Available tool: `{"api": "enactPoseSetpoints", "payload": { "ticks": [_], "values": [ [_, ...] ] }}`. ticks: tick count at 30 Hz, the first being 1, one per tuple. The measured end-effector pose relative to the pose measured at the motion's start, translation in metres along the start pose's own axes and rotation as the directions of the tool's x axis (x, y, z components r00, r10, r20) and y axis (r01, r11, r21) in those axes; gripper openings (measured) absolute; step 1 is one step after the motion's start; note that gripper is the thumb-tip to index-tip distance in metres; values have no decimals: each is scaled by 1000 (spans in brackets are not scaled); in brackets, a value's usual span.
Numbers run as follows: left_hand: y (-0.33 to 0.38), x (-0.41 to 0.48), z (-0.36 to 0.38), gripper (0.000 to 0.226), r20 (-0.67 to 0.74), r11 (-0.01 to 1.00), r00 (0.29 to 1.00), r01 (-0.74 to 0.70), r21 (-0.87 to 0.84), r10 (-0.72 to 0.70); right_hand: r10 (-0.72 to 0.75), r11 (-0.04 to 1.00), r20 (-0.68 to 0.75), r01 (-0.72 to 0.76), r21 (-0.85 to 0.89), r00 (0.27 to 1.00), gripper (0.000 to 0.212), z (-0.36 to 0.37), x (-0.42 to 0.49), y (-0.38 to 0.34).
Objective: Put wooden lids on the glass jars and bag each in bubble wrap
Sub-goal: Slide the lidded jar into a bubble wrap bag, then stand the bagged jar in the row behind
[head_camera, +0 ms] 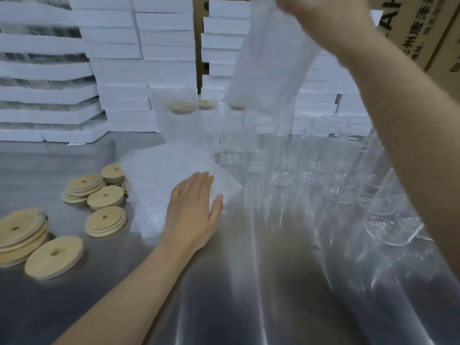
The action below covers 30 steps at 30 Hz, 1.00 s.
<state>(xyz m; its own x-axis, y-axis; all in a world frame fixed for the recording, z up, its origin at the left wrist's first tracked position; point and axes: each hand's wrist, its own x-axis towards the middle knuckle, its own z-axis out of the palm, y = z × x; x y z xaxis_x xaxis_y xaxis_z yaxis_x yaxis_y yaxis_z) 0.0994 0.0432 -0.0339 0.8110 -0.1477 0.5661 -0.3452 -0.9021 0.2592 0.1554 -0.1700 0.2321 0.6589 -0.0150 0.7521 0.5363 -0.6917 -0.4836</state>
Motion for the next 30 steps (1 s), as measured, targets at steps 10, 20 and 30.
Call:
{"api": "enactPoseSetpoints", "payload": {
  "ticks": [10,20,30],
  "values": [
    [0,5,5,70,141,992,990,13,125,-30,102,974,-197,-138,-178,975,46,74,90,93],
    [-2,9,8,54,111,994,993,21,109,-34,369,834,-36,-348,-429,929,65,128,96,167],
    [-3,8,10,51,82,993,996,16,119,-26,494,749,271,-246,-615,827,46,147,72,193]
  ]
}}
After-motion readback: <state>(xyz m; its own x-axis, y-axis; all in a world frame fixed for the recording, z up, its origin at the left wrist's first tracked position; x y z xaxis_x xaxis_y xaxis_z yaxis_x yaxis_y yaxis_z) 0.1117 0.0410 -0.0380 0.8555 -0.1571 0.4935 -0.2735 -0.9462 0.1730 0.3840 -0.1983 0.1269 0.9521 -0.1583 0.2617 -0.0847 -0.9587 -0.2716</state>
